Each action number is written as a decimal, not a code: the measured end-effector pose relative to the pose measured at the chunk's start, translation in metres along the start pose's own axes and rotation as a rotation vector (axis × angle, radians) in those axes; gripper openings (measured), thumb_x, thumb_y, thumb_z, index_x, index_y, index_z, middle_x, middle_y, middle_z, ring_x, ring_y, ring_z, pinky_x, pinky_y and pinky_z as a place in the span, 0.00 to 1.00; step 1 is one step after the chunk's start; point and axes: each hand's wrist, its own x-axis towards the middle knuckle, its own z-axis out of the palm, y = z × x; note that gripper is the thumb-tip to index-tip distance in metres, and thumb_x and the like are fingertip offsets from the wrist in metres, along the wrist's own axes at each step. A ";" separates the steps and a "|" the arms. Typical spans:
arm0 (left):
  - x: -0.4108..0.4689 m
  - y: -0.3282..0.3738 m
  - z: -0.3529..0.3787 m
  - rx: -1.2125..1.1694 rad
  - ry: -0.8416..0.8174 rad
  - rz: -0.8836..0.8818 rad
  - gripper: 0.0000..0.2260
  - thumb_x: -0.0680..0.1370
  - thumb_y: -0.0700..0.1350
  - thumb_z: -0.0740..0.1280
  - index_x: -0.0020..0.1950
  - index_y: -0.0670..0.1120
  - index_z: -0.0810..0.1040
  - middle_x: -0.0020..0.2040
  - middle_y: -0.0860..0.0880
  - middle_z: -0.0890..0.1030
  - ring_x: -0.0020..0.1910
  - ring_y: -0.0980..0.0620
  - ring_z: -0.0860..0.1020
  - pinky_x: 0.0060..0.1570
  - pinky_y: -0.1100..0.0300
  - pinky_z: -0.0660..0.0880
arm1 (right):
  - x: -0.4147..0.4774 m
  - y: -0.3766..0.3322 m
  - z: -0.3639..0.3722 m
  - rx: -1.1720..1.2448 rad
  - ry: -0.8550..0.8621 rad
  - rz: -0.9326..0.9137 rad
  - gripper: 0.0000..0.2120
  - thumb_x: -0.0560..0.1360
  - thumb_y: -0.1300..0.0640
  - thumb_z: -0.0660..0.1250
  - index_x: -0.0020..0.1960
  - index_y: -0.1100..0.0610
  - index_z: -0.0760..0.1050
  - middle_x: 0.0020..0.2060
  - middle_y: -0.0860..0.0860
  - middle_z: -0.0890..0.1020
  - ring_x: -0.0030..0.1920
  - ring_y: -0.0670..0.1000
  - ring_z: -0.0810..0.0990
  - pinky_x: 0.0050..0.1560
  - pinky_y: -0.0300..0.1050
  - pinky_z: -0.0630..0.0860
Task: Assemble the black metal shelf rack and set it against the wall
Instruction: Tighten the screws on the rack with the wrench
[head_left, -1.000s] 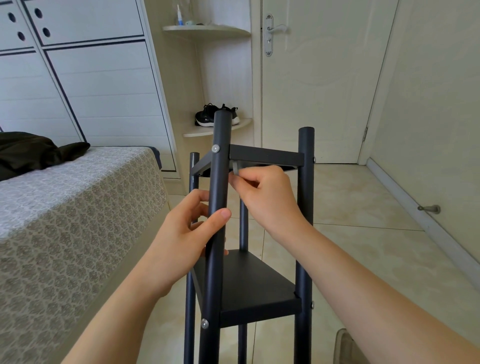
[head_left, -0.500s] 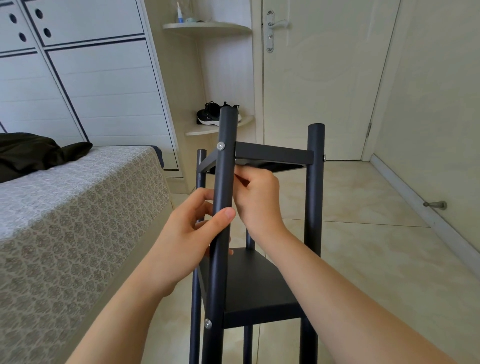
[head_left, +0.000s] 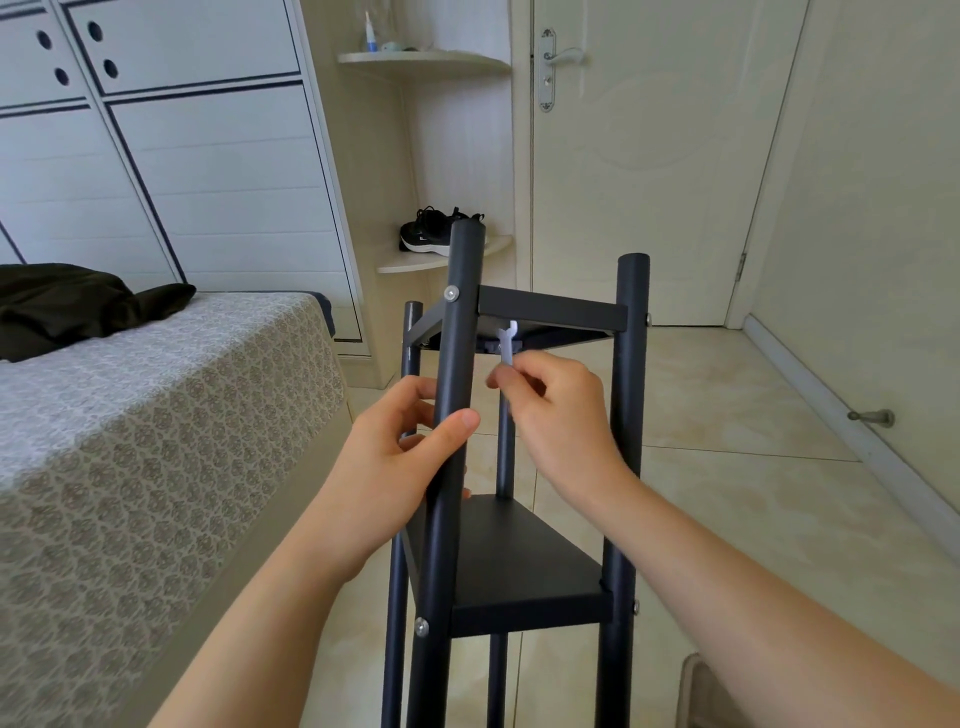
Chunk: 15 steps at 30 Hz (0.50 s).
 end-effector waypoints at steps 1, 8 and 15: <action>0.000 0.000 0.000 0.004 0.015 -0.002 0.15 0.70 0.58 0.71 0.52 0.54 0.79 0.40 0.55 0.81 0.38 0.50 0.84 0.37 0.53 0.83 | -0.002 0.000 -0.007 -0.009 -0.016 0.008 0.10 0.81 0.59 0.63 0.45 0.57 0.81 0.27 0.44 0.73 0.30 0.42 0.72 0.33 0.32 0.68; 0.001 0.000 0.000 0.026 0.046 -0.015 0.16 0.70 0.58 0.69 0.55 0.53 0.78 0.41 0.53 0.81 0.41 0.49 0.84 0.37 0.55 0.83 | -0.021 -0.005 -0.047 -0.032 -0.073 0.021 0.11 0.80 0.60 0.63 0.43 0.58 0.82 0.23 0.42 0.73 0.26 0.43 0.70 0.28 0.32 0.66; -0.001 0.000 0.000 0.034 0.076 -0.031 0.15 0.72 0.56 0.69 0.56 0.52 0.78 0.43 0.49 0.80 0.42 0.50 0.84 0.38 0.55 0.83 | -0.017 0.007 -0.077 -0.086 0.023 0.096 0.12 0.79 0.63 0.63 0.38 0.58 0.79 0.20 0.42 0.71 0.23 0.42 0.67 0.26 0.30 0.65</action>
